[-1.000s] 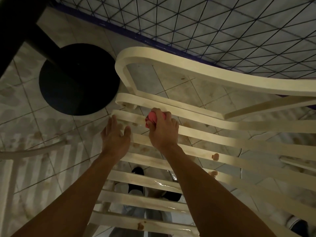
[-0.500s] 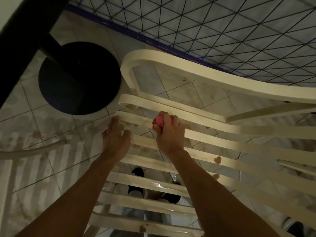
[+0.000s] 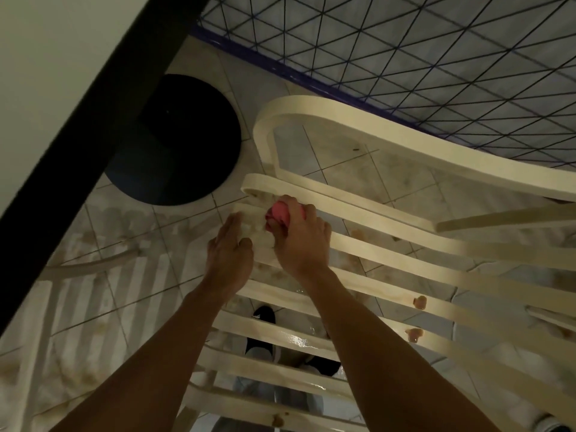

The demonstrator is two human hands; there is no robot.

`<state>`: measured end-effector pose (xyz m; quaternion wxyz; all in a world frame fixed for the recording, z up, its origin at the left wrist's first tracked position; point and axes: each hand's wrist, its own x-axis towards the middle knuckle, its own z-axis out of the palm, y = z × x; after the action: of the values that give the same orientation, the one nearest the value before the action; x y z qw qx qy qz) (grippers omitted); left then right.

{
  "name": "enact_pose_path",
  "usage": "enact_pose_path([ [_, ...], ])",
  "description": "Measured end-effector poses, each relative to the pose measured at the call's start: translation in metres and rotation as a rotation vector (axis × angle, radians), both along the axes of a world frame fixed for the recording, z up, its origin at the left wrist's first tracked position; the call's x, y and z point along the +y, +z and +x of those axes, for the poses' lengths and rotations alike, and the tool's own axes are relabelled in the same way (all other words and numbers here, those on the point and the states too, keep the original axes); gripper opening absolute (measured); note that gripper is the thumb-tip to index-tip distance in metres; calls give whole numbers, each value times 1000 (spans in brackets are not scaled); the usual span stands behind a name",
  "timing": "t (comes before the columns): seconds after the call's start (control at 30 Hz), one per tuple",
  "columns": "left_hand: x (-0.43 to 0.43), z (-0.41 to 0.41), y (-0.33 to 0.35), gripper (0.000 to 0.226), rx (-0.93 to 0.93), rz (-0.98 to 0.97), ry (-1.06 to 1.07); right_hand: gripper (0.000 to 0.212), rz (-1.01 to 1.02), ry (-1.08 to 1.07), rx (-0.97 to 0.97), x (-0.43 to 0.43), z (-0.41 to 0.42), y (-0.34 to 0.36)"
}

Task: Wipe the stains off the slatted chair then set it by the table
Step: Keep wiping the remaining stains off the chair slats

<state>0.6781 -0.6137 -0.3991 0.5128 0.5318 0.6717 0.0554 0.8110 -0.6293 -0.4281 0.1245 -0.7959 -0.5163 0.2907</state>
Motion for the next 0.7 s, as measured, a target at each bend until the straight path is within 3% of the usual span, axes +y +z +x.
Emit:
enact_pose_path([
  [0.3, 3, -9, -8, 67, -61, -57, 129, 40, -67, -157, 13, 1, -4, 9],
  [0.57, 13, -9, -2, 31, -414, -179, 475, 43, -66, -4, -1, 47, -59, 8],
  [0.7, 11, -9, 1, 41, -470, -206, 600, 45, -50, 39, 15, 50, -55, 6],
])
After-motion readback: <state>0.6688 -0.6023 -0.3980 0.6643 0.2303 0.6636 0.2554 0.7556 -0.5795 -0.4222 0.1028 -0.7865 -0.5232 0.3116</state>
